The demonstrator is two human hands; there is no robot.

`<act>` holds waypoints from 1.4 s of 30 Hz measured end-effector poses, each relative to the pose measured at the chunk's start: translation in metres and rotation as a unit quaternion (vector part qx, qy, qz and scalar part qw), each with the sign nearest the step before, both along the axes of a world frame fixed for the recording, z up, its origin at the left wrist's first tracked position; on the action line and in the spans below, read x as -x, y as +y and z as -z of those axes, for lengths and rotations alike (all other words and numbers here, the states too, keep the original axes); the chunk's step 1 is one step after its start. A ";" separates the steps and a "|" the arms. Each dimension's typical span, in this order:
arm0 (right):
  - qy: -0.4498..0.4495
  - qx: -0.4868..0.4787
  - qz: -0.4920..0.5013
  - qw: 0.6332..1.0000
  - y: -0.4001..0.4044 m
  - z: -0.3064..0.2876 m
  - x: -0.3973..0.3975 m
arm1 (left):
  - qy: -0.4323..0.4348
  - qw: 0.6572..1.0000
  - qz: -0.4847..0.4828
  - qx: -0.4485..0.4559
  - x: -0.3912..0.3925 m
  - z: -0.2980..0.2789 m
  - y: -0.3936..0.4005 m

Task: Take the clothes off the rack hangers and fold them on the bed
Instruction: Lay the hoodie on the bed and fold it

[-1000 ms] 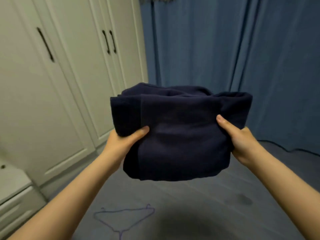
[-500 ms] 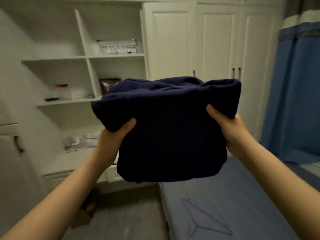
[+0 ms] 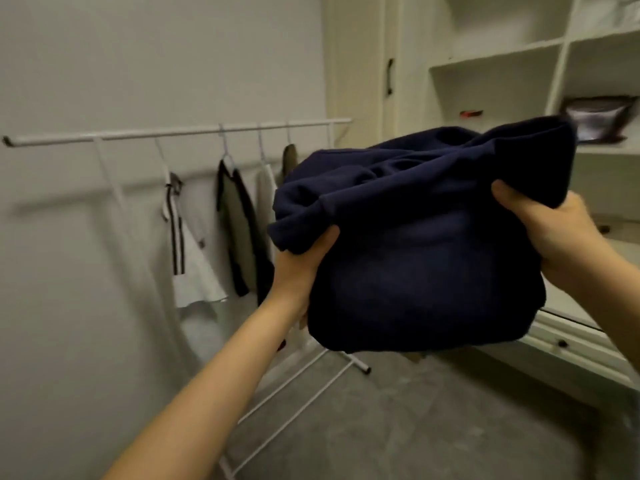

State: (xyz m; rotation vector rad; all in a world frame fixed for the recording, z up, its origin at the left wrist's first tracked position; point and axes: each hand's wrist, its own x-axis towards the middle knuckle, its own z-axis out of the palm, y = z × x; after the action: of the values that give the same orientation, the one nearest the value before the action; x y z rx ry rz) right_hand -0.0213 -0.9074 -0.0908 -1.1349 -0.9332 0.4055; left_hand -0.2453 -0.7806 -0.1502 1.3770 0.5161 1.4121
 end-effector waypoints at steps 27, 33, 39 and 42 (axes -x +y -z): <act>0.001 0.179 -0.473 0.863 0.417 0.145 0.465 | 0.038 0.850 -0.490 0.191 0.469 0.129 0.156; -0.001 0.254 -0.545 0.799 0.482 0.201 0.545 | -0.015 0.792 -0.550 0.263 0.518 0.178 0.184; 0.022 0.348 -0.592 0.726 0.541 0.262 0.612 | -0.075 0.769 -0.527 0.354 0.563 0.226 0.220; 0.020 0.391 -0.597 0.700 0.565 0.292 0.642 | -0.110 0.757 -0.523 0.376 0.586 0.253 0.235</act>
State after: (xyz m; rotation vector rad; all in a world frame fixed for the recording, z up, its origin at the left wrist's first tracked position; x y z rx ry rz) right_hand -0.6632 -0.3420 -0.3832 -1.0786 -1.4405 2.0541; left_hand -0.8317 -0.5451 -0.4033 0.1577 1.6455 1.8403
